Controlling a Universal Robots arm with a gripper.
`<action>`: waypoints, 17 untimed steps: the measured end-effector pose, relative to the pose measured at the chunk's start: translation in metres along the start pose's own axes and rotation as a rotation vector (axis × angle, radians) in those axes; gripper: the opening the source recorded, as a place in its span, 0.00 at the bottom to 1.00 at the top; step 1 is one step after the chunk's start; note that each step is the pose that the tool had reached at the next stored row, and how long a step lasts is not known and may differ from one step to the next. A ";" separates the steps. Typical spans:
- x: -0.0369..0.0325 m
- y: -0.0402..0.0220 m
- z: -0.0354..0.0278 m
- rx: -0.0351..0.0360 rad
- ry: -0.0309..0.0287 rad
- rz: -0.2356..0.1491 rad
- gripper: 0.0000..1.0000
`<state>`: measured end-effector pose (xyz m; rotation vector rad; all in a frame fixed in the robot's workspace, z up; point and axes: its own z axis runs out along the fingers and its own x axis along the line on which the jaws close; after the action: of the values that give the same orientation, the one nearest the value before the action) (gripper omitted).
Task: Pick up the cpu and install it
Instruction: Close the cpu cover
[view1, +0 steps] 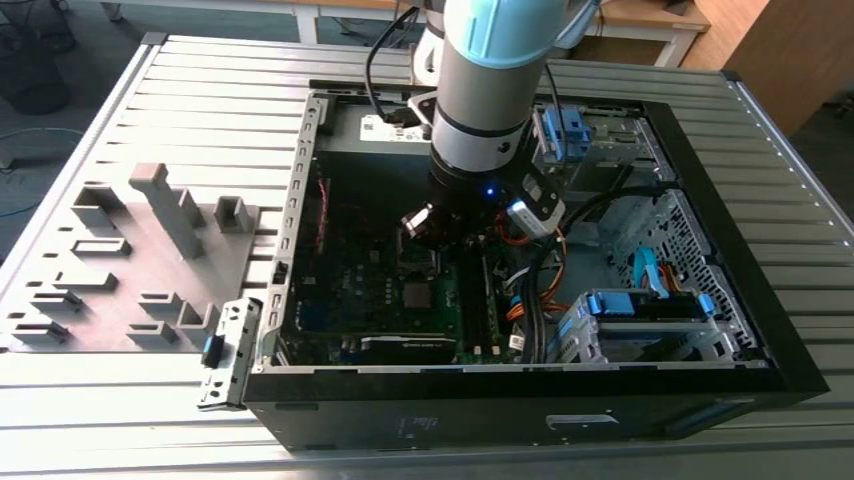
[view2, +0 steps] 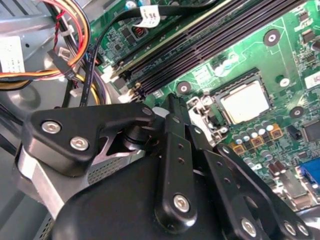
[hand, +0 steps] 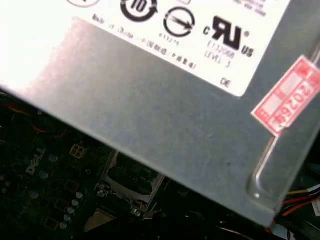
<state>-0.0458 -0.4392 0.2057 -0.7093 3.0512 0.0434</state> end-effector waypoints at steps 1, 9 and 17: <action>-0.0002 0.0006 0.0002 0.0000 -0.0001 0.000 0.12; 0.0012 0.0052 0.0038 0.0001 0.0000 0.000 0.12; 0.0018 0.0056 0.0071 0.0006 0.0003 0.000 0.12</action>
<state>-0.0498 -0.4348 0.1988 -0.7093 3.0514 0.0423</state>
